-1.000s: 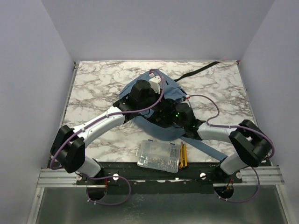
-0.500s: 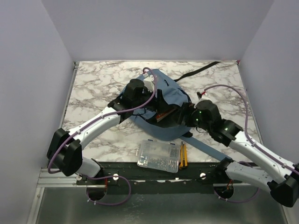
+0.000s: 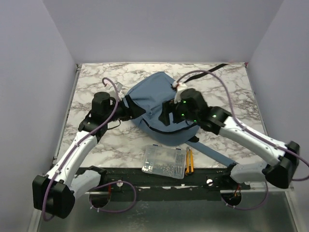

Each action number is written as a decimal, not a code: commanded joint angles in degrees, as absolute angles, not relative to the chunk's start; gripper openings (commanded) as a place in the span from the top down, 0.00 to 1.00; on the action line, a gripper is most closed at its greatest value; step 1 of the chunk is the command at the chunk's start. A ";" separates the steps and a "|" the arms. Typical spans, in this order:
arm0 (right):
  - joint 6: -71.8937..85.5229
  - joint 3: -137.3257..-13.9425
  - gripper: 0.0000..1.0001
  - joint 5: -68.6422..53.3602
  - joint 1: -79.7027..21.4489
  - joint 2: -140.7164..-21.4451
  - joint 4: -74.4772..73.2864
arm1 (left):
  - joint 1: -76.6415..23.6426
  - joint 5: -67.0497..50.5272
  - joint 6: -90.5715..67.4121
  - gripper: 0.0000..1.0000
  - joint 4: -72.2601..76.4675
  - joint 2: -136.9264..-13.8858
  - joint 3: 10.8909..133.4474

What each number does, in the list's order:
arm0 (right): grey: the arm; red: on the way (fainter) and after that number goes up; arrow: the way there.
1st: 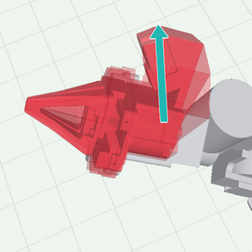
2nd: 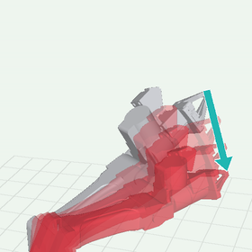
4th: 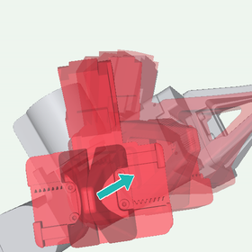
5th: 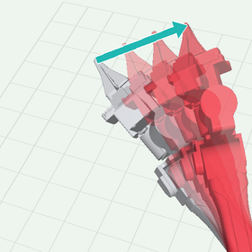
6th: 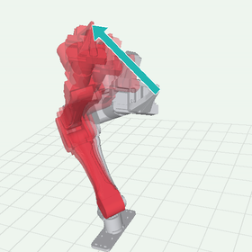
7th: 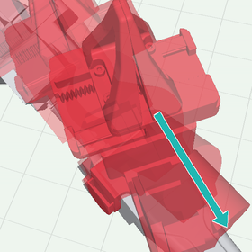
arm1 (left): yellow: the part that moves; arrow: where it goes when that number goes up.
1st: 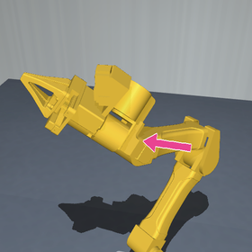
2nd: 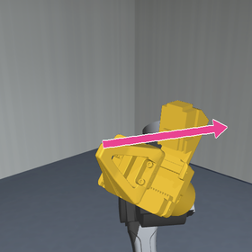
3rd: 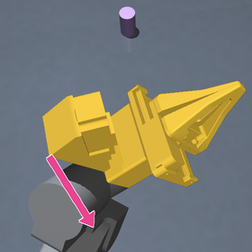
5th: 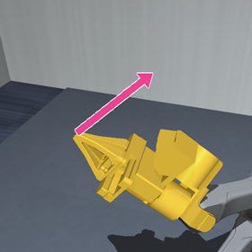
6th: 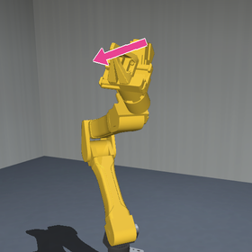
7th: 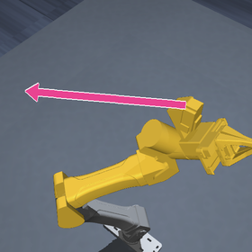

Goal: Pack the student bag
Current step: Place the book in the student bag, then zip the student bag at the center of the board.

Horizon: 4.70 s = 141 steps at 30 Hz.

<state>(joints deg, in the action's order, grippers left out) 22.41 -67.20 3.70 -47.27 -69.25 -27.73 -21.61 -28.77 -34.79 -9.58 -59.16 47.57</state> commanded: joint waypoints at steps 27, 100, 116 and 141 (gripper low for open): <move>20.42 -65.85 0.32 10.06 -24.42 -77.47 -35.30 | -22.11 -33.76 -46.41 0.41 -4.13 -57.75 39.82; 27.25 -61.10 0.99 -2.32 -27.10 -73.38 -50.38 | -37.92 -31.99 -62.05 0.61 12.66 -133.68 103.55; 33.57 -58.68 0.99 -23.58 -27.87 -70.29 -35.61 | -34.73 -42.82 -50.50 0.49 3.94 -117.04 101.13; 32.57 -55.74 0.27 -16.95 -9.12 -67.85 -29.80 | -39.39 -35.20 -39.56 0.43 -10.46 -69.96 54.90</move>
<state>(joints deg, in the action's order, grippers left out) 31.48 -57.36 -15.09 -15.27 -67.75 -35.35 -38.46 -38.96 -40.82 -9.74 -73.73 58.67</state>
